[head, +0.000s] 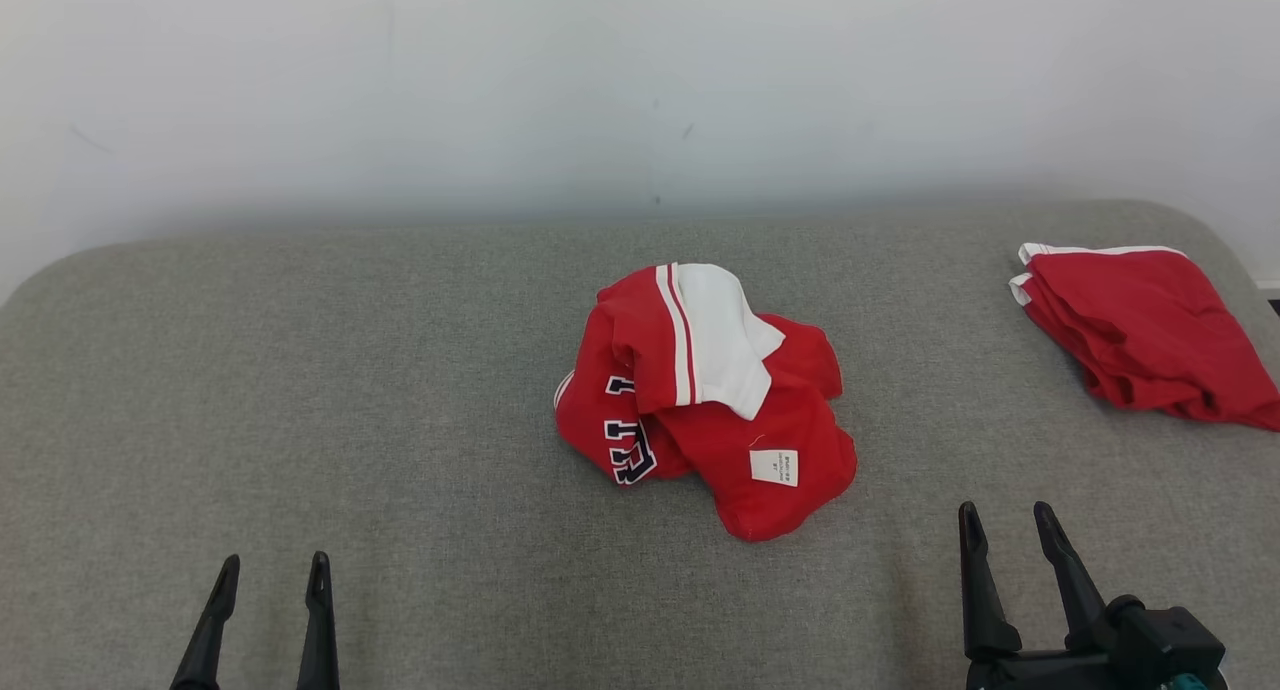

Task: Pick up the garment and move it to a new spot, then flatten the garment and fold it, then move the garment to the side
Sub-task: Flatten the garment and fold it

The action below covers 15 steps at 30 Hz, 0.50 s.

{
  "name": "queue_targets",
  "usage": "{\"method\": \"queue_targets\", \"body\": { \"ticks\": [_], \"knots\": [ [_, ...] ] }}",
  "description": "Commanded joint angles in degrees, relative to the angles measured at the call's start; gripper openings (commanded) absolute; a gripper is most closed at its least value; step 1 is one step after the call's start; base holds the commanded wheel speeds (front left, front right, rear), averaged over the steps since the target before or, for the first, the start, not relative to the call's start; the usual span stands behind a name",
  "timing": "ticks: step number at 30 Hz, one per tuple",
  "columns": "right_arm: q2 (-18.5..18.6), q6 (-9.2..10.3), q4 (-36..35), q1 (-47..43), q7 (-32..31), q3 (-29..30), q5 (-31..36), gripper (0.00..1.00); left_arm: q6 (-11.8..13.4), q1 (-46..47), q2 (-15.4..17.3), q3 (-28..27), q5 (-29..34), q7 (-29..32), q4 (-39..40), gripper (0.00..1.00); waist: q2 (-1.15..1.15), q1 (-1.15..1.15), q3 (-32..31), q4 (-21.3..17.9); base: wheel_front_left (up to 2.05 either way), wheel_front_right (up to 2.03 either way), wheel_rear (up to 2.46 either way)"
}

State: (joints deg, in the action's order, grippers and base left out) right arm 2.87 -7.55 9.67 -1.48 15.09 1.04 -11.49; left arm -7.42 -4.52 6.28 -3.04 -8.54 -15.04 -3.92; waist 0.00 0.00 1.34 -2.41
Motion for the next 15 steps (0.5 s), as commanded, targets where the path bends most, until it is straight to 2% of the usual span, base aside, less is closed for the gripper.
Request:
{"method": "queue_targets", "body": {
  "ticks": [1, 15],
  "knots": [
    [0.0, 0.15, -0.1, -0.5, 0.0, -0.1, -0.1, 1.00, -0.1, -0.4, 0.0, -0.2, 0.8, -0.2, 0.3, 1.00, 0.00, 0.00, 0.1, -0.1, 0.00, 0.00, 0.00],
    [0.0, 0.15, -0.1, -0.8, 0.0, 0.0, 0.5, 1.00, 0.0, -0.3, -0.4, -0.2, 1.1, -0.2, 0.2, 1.00, 0.00, 0.00, 0.3, -0.1, 0.00, 0.00, 0.00]
  ]
}}
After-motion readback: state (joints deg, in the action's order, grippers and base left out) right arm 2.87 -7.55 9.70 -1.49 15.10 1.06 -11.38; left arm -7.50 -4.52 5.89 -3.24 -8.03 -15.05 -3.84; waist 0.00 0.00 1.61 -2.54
